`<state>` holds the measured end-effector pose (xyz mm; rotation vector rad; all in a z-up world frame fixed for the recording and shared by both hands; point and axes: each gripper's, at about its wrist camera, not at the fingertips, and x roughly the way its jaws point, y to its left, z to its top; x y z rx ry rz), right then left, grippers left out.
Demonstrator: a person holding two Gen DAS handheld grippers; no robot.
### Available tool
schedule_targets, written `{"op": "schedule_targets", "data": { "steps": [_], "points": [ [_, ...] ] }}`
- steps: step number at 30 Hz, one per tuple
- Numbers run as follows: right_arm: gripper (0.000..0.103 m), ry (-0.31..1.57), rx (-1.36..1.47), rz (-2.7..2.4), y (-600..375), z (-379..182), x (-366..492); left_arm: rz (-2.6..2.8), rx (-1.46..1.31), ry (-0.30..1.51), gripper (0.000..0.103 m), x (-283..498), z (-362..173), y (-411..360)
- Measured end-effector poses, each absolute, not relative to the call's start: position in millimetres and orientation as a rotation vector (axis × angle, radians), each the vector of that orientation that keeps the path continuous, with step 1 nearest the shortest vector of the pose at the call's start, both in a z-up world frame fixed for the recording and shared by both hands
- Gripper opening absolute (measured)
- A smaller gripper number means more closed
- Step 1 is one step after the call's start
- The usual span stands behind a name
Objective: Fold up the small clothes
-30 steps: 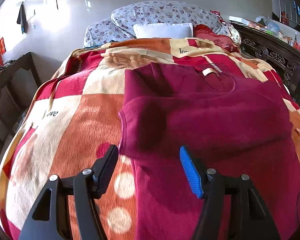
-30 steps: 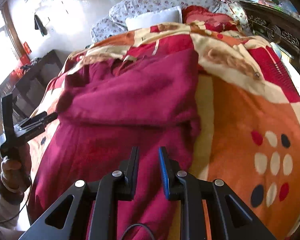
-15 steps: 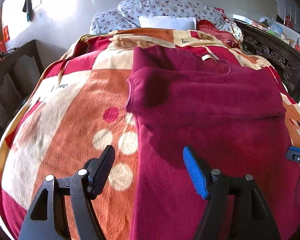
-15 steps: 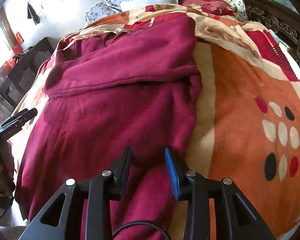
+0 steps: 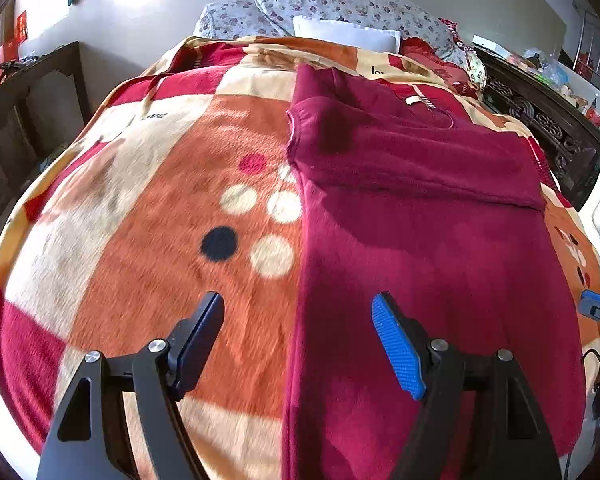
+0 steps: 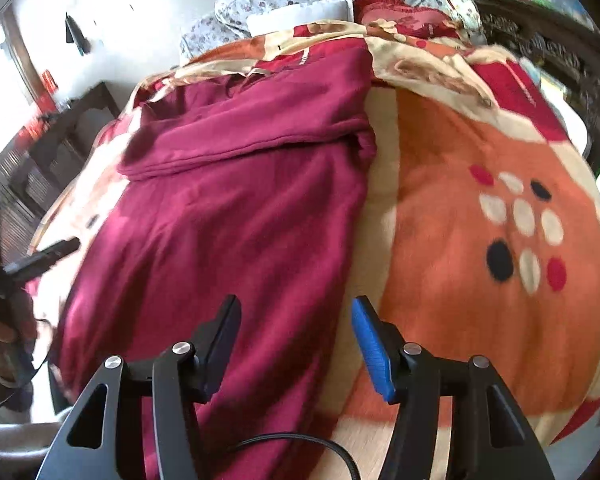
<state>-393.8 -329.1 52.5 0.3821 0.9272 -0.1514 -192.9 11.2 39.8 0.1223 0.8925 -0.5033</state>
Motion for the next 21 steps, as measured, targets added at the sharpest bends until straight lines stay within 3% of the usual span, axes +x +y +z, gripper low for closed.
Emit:
{"op": "schedule_targets", "data": {
  "steps": [21],
  "points": [
    [0.066,0.979,0.572,0.046,-288,20,-479,-0.575,0.061,1.070,0.082,-248,11,54]
  ]
}}
